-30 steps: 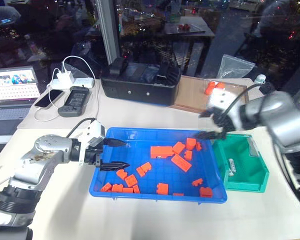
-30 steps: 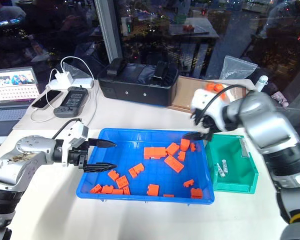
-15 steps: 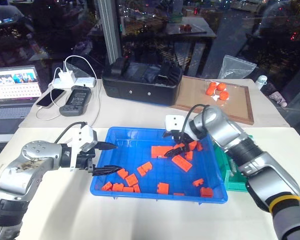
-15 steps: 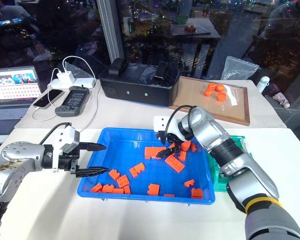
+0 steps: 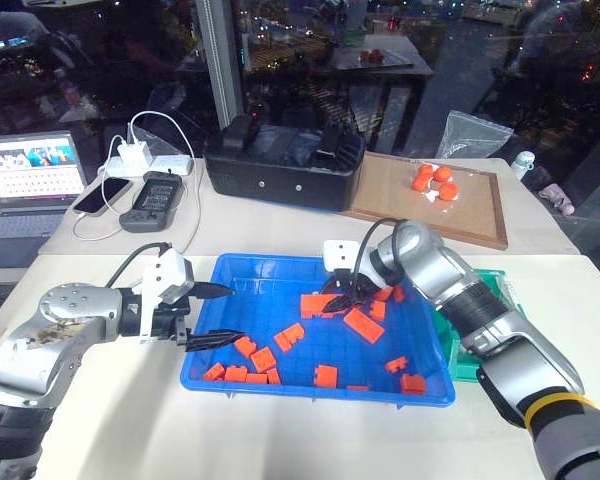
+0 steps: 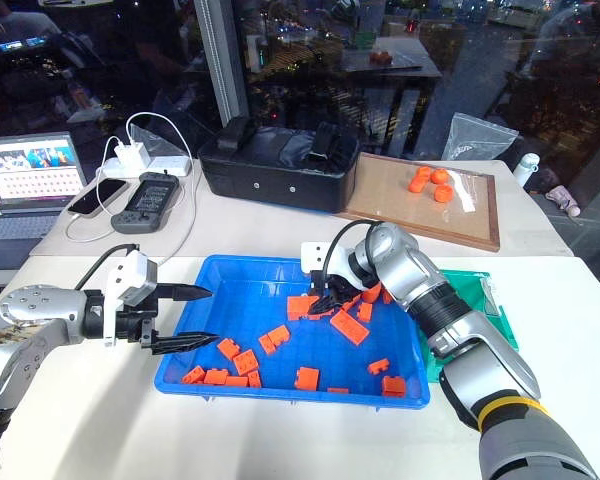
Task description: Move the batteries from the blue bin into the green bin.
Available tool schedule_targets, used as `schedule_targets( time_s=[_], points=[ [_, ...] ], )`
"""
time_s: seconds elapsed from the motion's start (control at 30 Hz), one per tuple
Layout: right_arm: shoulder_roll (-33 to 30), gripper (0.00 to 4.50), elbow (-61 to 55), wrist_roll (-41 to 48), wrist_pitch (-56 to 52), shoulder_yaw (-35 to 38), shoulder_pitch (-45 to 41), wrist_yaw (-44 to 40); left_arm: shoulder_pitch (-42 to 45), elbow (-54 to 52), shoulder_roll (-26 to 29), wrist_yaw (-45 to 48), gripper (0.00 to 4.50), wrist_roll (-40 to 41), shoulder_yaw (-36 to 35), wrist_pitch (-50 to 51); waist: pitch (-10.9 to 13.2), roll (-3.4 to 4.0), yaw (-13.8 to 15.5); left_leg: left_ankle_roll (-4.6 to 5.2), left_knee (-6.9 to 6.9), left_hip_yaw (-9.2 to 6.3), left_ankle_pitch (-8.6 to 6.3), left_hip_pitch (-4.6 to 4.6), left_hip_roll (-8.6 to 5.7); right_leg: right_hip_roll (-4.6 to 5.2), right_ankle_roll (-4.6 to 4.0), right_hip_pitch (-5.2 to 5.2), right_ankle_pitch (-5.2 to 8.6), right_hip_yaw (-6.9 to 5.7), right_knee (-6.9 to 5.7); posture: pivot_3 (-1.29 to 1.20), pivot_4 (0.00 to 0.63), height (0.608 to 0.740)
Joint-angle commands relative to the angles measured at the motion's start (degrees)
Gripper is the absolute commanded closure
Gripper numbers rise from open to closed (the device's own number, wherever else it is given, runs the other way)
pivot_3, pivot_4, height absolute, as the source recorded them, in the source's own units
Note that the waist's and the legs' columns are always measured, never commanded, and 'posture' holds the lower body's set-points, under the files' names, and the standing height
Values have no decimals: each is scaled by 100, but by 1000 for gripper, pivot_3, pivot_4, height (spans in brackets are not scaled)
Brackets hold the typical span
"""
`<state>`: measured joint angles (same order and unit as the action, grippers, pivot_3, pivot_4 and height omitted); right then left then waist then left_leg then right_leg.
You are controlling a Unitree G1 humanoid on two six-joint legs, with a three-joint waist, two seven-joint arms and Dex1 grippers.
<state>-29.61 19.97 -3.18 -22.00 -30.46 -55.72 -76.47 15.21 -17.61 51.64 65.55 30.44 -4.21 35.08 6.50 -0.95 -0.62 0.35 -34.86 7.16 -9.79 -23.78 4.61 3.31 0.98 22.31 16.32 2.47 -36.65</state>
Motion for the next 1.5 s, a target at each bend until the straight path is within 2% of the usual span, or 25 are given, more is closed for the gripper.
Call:
schedule_targets(
  time_s=[0.03,0.13,0.3,0.43,0.5,0.53,0.7,0.87,1.03,1.3,1.5],
  points=[
    [-355,3062,-776,172,-423,488,-125,-108,205,85,-31,83,0,-24,95,-155,0,0,3,0,0,0,0,1,0,0,0,-1,0,0,-1,0,150,735],
    [-797,3062,-1509,377,-885,709,15,-364,325,194,-55,154,0,-49,194,-217,0,-1,1,-1,1,-1,0,0,0,1,-1,1,1,-1,0,0,150,735],
    [-1951,3062,-3056,726,-1625,751,969,-875,570,407,-126,298,0,-73,343,-327,-2,-3,62,-1,4,-3,-1,1,0,2,-5,-2,5,-4,7,0,150,735],
    [-2341,3062,-3775,874,-1961,822,1720,-712,745,522,-188,423,0,-94,453,-379,-1,-7,51,-1,2,-5,-1,0,-1,3,-7,-2,7,-4,8,0,150,735],
    [-2428,2043,-3975,904,-2090,856,1956,-599,801,544,-189,485,0,-93,487,-384,0,-7,6,0,1,-7,0,0,-1,2,-8,4,7,3,4,0,150,735],
    [-2476,1821,-4078,938,-2174,881,2057,-556,822,542,-180,518,0,-77,492,-373,0,-7,-11,0,1,-12,0,2,-1,1,-9,3,7,2,2,0,150,735],
    [-2463,115,-4202,1106,-2479,1074,2020,-243,864,513,-129,647,0,-33,469,-307,1,-9,-10,0,-1,-28,0,7,-1,-1,-9,0,8,1,1,0,150,735],
    [-1190,43,-3424,974,-2575,1092,1146,898,895,420,-58,749,0,58,447,-148,5,-16,-54,0,0,-38,0,7,-1,-10,-10,5,6,10,-1,0,150,735],
    [17,43,-2449,610,-2870,872,783,2166,684,218,134,724,0,184,219,78,3,-19,-4,0,2,-34,0,3,-1,-20,-16,2,10,3,-8,0,150,735],
    [989,43,-1977,601,-3261,642,913,2924,34,-137,555,472,0,288,-359,385,3,-21,-13,-1,2,-32,0,0,-7,-10,-12,2,11,-4,-10,0,150,735],
    [1382,43,-1647,603,-3220,521,988,3222,-290,-448,638,256,0,380,-647,542,1,-23,-20,-5,6,-31,3,3,-1,-11,-15,4,10,-6,-14,0,150,735]
  ],
)
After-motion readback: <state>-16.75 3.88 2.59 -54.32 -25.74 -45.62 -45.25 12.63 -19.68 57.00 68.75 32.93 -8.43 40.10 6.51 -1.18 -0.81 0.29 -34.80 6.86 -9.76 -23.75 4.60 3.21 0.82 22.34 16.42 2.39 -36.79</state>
